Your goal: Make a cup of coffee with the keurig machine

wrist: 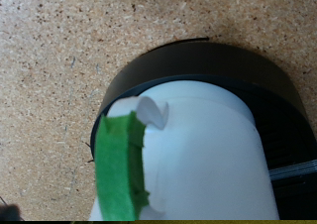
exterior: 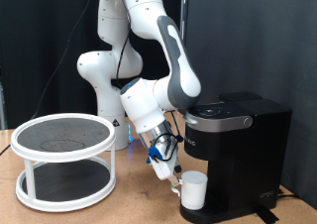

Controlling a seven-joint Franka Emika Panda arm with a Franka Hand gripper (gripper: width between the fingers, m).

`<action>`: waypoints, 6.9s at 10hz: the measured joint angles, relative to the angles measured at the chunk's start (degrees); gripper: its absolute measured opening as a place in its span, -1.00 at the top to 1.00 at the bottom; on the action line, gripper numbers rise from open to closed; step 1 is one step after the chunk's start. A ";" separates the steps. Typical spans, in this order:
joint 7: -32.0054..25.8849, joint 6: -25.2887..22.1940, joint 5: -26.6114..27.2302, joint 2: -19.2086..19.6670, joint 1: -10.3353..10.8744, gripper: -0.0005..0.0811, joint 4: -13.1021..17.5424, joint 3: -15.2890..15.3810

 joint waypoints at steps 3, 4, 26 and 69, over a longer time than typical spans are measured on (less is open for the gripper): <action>3.70 -0.59 -5.34 -0.18 -0.15 -0.80 -0.20 -0.81; 4.34 -1.11 -7.09 -0.42 -0.27 -0.80 -0.67 -1.23; -15.37 -7.30 8.85 -1.24 -2.75 -0.81 -3.74 -0.11; 6.04 -44.51 -5.38 -50.55 -6.17 -0.81 -14.21 -5.74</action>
